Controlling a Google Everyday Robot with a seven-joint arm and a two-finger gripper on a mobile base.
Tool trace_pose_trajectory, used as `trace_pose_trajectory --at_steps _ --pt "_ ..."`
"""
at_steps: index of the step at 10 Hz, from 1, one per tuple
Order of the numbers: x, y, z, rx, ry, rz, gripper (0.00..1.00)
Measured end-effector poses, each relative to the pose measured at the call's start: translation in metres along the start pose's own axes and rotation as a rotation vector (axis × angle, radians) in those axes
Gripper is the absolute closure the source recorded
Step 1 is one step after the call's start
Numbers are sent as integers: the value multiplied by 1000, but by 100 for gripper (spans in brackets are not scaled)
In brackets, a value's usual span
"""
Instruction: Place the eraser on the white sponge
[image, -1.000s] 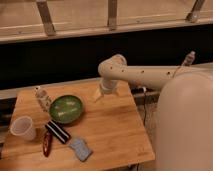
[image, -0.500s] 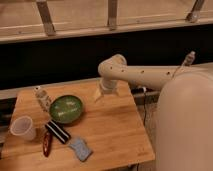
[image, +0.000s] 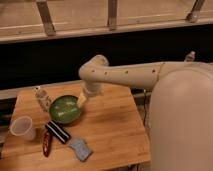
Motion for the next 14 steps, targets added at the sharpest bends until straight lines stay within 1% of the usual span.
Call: trace_pose_trajectory --at_steps 1,2,3,4,9,10,11,12,14 --pt "-6 30 1 -18 1 -39 20" --pt "-8 49 2 -30 3 -56 20" --pt "-10 57 2 -36 1 -64 20" --pt "-8 50 2 -26 3 -57 20" --pt "-8 52 4 -32 6 -57 20" --pt "-8 57 8 -31 19 -81 20" --pt "-6 66 14 -31 38 -112 20" --pt "-2 81 20 -30 56 -149 20" --pt "12 117 27 -27 86 -204 20"
